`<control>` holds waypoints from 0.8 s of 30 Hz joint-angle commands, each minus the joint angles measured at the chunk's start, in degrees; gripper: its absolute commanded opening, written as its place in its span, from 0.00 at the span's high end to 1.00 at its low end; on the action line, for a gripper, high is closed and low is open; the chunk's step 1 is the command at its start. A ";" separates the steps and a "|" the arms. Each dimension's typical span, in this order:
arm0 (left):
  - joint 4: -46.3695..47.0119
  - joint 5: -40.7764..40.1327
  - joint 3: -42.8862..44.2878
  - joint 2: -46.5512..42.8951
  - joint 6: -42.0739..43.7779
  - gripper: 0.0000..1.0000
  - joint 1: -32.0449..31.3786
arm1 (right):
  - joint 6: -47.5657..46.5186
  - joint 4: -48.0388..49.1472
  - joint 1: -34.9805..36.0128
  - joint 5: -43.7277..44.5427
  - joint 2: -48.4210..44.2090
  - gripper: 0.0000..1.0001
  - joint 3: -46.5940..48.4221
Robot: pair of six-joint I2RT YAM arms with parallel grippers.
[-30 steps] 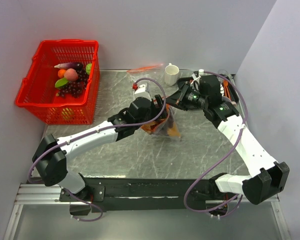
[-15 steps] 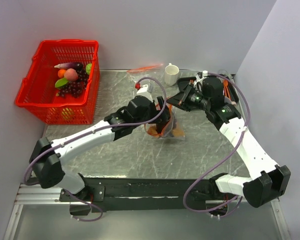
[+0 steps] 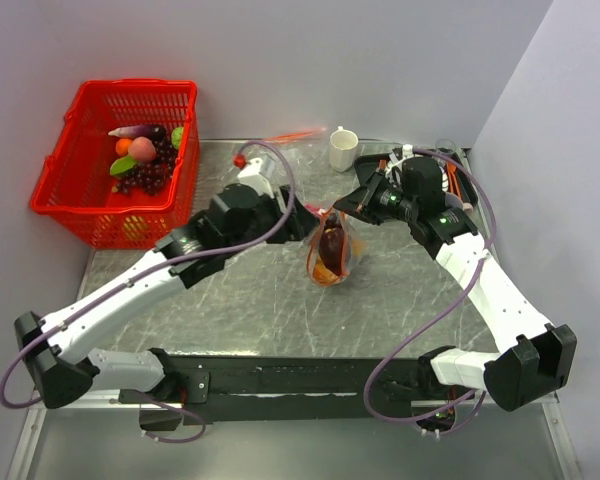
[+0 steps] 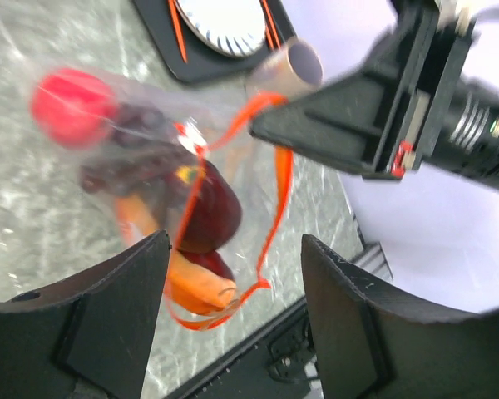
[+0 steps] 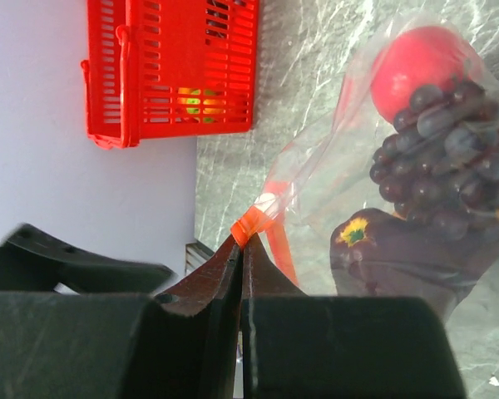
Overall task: Place the food in the zip-top bag and seal the zipper
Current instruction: Place the fake fruit in the zipper food storage bag, then adjust the zipper food storage bag at the center of the board.
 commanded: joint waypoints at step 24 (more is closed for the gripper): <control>8.89 10.72 0.46 13.94 3.69 0.63 3.92 | -3.76 1.97 -0.28 -4.03 -3.20 0.92 1.31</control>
